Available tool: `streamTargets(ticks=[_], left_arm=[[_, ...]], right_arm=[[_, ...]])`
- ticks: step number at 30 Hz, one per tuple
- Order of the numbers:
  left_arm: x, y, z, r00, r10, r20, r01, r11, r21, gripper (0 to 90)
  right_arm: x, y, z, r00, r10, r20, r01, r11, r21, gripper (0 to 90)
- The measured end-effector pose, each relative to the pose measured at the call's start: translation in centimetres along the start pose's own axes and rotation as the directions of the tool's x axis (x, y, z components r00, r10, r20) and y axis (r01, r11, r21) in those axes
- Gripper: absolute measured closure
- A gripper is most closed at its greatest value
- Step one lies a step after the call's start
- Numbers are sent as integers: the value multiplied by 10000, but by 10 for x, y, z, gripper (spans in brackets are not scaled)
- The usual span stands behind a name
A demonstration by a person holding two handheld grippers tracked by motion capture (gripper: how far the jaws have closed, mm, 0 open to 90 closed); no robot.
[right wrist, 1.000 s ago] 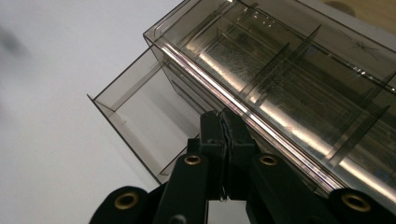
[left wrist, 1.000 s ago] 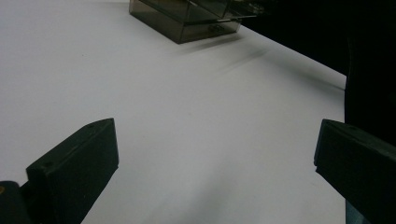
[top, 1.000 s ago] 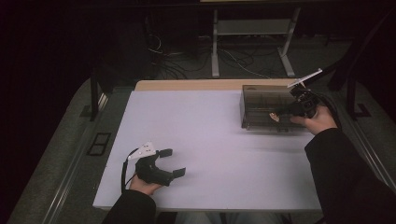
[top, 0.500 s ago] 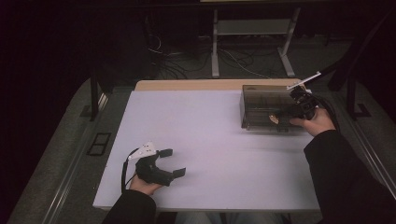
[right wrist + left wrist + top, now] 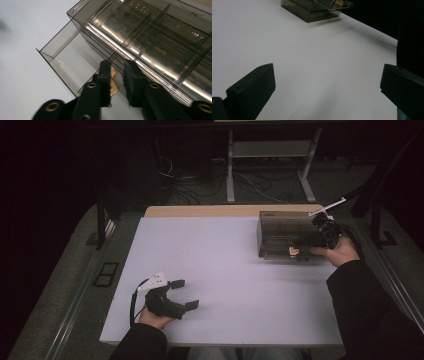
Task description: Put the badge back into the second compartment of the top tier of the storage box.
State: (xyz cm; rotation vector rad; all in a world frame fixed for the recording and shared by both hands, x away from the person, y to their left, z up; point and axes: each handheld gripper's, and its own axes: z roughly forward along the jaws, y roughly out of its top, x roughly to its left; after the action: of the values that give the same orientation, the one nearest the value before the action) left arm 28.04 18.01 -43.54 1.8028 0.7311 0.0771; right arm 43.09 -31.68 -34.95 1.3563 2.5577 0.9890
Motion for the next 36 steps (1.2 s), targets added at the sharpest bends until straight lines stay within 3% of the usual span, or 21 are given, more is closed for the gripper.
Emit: streamTargets(ticks=[4,12,18,26,36], left_arm=[[-1,0,0,10000,19,21,-19,10000,15,0],[-1,0,0,10000,7,89,-7,10000,-10,0],[-1,0,0,9999,-31,161,31,10000,-8,0],[-1,0,0,9998,-54,183,55,10000,-36,0],[-1,0,0,9998,-59,176,61,10000,-64,0]], right_arm=[[3,0,-4,9998,57,179,-56,9999,-89,630],[10,-3,-14,9999,143,-4,-143,9991,-389,471],[14,-9,-20,9994,346,-27,-347,9973,-653,278],[19,-19,-28,9964,677,-505,-743,9870,-1426,0],[35,-33,-38,9964,530,-667,-650,9791,-1929,0]])
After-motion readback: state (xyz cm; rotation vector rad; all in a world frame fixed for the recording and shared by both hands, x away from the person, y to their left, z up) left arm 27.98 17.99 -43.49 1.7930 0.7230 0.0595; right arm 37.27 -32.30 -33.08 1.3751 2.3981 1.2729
